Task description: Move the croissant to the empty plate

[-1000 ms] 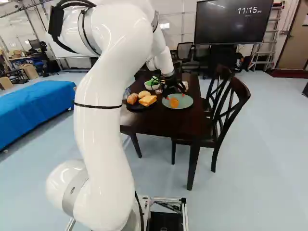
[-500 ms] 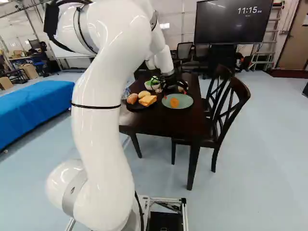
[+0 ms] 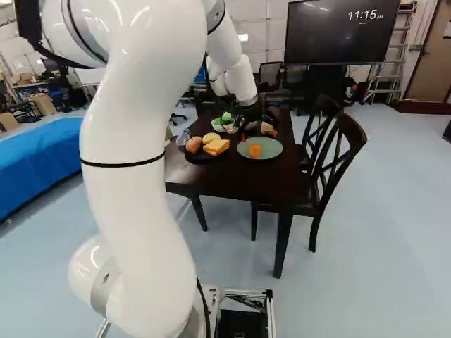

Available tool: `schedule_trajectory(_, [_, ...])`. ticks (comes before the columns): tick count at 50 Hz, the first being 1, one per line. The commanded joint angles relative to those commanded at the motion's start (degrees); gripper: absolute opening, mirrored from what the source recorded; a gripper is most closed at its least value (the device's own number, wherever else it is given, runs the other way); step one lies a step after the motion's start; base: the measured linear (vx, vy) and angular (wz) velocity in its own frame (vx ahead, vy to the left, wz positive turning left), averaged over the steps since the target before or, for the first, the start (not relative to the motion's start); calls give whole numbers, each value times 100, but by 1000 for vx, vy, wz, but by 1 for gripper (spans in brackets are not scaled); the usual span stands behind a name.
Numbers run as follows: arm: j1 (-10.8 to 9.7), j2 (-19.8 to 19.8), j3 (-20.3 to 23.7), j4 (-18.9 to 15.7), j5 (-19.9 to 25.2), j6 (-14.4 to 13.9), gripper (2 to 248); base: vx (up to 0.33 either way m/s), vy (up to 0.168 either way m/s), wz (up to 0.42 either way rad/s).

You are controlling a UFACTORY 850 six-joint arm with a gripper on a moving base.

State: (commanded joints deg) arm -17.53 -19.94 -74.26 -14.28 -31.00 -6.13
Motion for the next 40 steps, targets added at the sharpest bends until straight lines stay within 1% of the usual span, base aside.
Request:
schedule_trajectory(14, [-79,539,431,0,0,0,247,0,0,0])
schedule_trajectory(40, [-195,1216,1209,0,0,0,247,0,0,0])
